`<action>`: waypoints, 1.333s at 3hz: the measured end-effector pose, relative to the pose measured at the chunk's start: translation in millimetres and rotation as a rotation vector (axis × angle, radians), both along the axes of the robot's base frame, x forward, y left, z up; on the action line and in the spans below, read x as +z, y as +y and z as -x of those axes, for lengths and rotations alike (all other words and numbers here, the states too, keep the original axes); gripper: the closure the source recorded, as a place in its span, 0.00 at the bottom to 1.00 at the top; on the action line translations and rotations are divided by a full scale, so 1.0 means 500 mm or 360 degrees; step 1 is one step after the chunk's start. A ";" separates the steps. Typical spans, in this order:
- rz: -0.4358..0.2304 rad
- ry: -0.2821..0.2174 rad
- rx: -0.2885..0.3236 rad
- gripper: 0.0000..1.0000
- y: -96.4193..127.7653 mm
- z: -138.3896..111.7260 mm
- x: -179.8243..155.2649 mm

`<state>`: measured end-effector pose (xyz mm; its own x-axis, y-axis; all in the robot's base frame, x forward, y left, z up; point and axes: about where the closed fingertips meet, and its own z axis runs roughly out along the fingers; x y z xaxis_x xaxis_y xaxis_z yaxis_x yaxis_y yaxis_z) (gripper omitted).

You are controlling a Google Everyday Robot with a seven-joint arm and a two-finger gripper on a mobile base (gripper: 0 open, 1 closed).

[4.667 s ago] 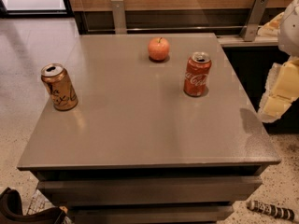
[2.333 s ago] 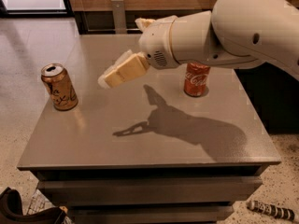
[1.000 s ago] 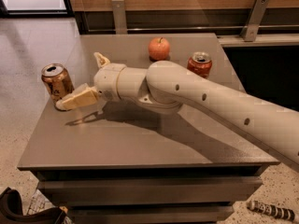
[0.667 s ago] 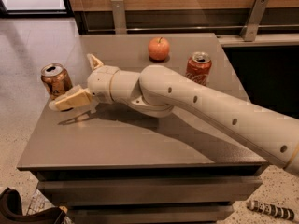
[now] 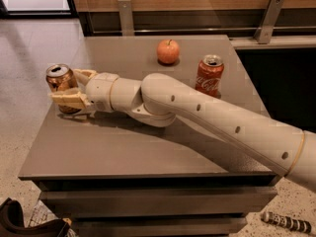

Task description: Pick coke can

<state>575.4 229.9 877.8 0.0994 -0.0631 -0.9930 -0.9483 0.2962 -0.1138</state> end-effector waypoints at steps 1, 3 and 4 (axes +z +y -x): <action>0.0000 -0.0001 0.0005 0.64 0.003 0.002 0.001; -0.0001 -0.0003 0.0015 1.00 0.010 0.007 0.003; -0.0001 -0.0003 0.0015 1.00 0.010 0.007 0.003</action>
Offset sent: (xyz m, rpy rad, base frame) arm -0.0009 0.0014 0.0005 0.0001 -0.0006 0.0026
